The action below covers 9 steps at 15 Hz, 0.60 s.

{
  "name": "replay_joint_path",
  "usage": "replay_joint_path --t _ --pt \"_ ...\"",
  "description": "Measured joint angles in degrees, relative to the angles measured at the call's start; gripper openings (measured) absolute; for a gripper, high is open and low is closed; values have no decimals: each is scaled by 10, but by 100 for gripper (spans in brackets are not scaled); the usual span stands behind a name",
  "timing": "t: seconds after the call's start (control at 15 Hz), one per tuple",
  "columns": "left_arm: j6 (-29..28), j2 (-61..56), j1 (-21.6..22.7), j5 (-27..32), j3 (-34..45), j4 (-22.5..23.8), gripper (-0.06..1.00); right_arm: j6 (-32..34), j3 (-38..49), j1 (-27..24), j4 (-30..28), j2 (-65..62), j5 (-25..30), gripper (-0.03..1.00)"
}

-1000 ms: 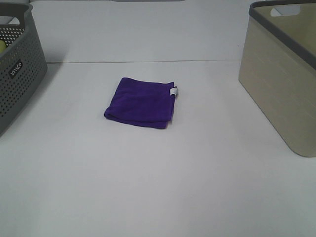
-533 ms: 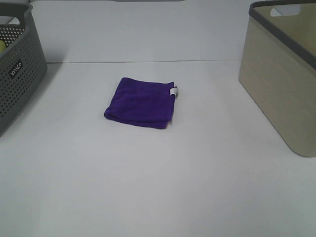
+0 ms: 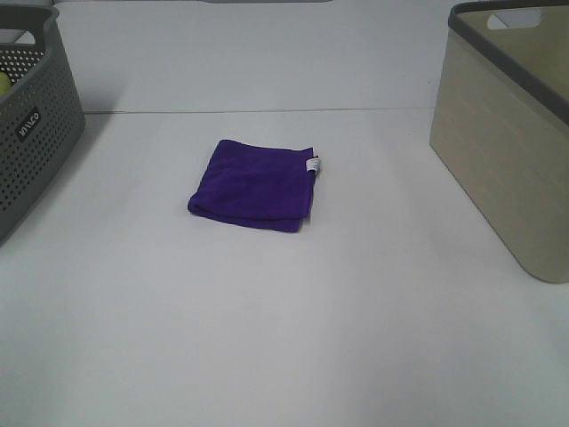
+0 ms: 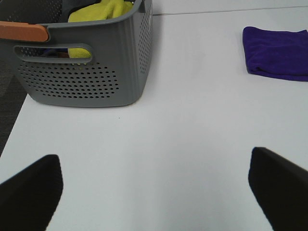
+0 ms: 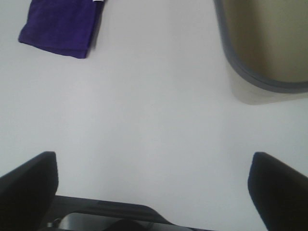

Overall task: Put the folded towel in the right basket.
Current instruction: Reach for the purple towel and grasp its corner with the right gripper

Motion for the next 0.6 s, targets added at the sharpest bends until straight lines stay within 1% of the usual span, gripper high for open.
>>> replay_joint_path --t 0.13,0.2,0.27,0.33,0.47,0.53,0.6 --pt "0 0 0 0 0 0 99 -26 -19 0 83 61 -6 98" --pt "0 0 0 0 0 0 99 -40 -22 0 124 91 -17 98" --pt "0 0 0 0 0 0 99 -46 -29 14 154 143 -56 97" --pt "0 0 0 0 0 0 99 -48 -40 40 154 183 -90 97" --pt "0 0 0 0 0 0 99 -48 -89 114 159 293 -154 96" --pt "0 0 0 0 0 0 99 -48 -132 141 163 352 -171 96" --pt "0 0 0 0 0 0 99 -48 -156 152 165 384 -174 96"
